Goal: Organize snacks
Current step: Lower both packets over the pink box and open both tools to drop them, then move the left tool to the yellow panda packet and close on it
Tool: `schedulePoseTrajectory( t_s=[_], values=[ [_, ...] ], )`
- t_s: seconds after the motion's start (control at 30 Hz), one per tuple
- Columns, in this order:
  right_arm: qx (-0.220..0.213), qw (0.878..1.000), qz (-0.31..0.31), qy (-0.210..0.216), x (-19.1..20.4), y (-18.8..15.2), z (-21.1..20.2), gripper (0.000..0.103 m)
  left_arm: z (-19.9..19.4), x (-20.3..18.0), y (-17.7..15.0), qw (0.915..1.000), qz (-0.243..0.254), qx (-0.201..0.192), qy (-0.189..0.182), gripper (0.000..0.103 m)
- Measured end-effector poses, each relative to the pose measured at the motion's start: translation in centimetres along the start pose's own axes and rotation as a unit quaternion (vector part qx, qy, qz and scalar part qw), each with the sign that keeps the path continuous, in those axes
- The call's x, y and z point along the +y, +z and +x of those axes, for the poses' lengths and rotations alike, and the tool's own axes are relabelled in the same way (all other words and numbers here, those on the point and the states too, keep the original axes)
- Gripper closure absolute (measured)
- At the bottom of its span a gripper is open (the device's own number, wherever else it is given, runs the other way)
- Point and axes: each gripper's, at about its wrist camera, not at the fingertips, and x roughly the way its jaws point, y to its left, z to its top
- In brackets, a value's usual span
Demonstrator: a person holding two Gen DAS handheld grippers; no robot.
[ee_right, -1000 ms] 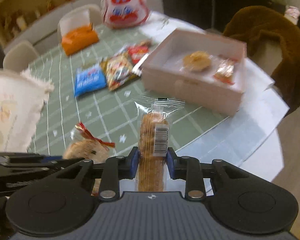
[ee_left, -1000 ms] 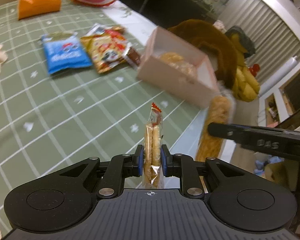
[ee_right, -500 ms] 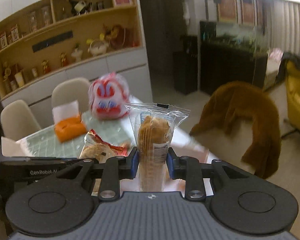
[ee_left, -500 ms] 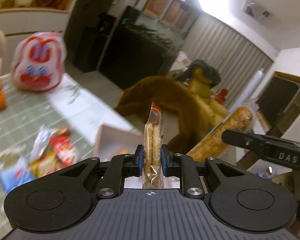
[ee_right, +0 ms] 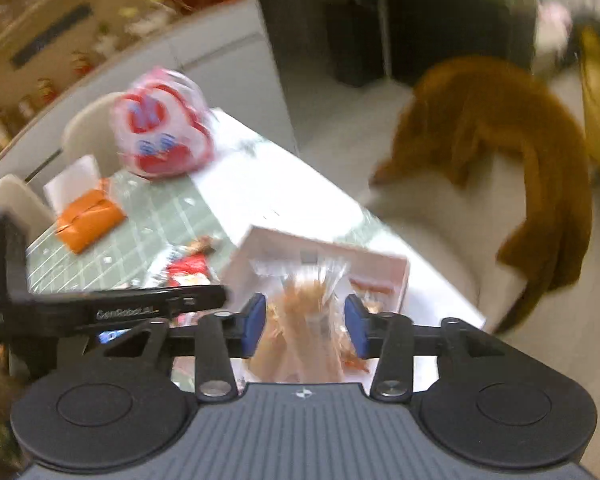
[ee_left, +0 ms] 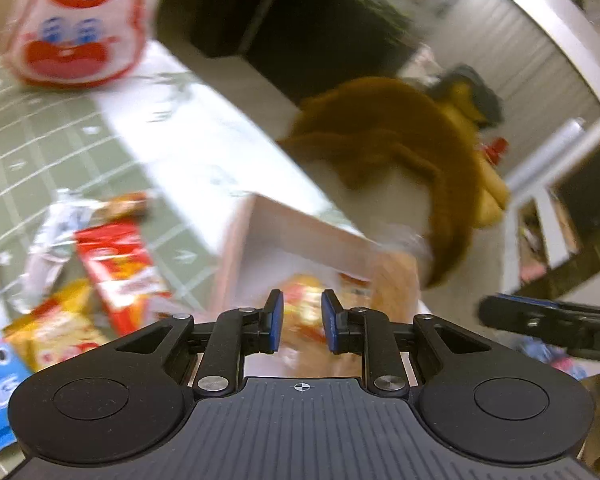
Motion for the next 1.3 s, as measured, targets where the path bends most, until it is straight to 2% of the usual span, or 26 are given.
schedulePoseTrajectory(
  t_s=[0.03,0.13,0.27,0.33,0.43,0.57,0.7,0.83,0.9,1.0,1.03,1.13,1.3],
  values=[
    [-0.002,1.000,0.000,0.003,-0.5,-0.1,0.3,0.058,-0.2,0.7,-0.1,0.9999,-0.009,-0.004,0.001,0.079],
    [-0.008,1.000,-0.013,-0.014,-1.3,-0.6,0.9,0.041,-1.7,2.7,-0.5,0.9992,-0.026,-0.024,0.021,0.079],
    [0.000,0.999,-0.020,-0.045,-1.6,-0.5,2.3,0.040,-4.0,5.7,-1.2,0.9935,-0.061,-0.052,0.081,0.079],
    [0.011,0.999,-0.016,-0.046,-1.1,-0.3,3.2,0.040,-5.2,8.0,-1.8,0.9881,-0.085,-0.067,0.109,0.079],
    [0.022,0.999,-0.028,-0.032,1.4,-0.3,4.5,0.038,-7.1,10.3,-3.6,0.9793,-0.113,-0.086,0.144,0.079],
    [0.025,0.996,-0.082,-0.014,7.0,-1.2,6.2,0.033,-9.4,12.6,-5.7,0.9744,-0.123,-0.089,0.166,0.079],
    [0.020,0.993,-0.120,-0.012,12.7,-1.9,8.6,0.032,-10.0,13.3,-8.4,0.9757,-0.132,-0.076,0.157,0.079],
    [0.082,0.992,-0.085,0.040,16.2,-1.6,12.8,0.032,-10.7,14.0,-10.9,0.9767,-0.147,-0.076,0.137,0.079],
    [0.102,0.991,-0.076,0.043,17.4,-1.8,15.2,0.032,-10.6,14.2,-11.9,0.9779,-0.155,-0.069,0.122,0.079],
    [0.128,0.989,-0.074,0.012,17.9,-2.4,18.3,0.033,-10.5,14.6,-12.8,0.9800,-0.157,-0.059,0.107,0.079],
    [0.110,0.990,-0.089,-0.005,18.3,-2.6,18.2,0.035,-10.4,14.7,-12.9,0.9802,-0.157,-0.058,0.105,0.079],
    [0.113,0.984,-0.127,-0.051,18.8,-2.7,18.6,0.051,-10.5,15.1,-13.1,0.9793,-0.167,-0.063,0.095,0.079],
    [0.117,0.976,-0.154,-0.098,18.7,-2.2,19.5,0.050,-10.3,15.2,-12.2,0.9784,-0.170,-0.081,0.084,0.079]
  ],
)
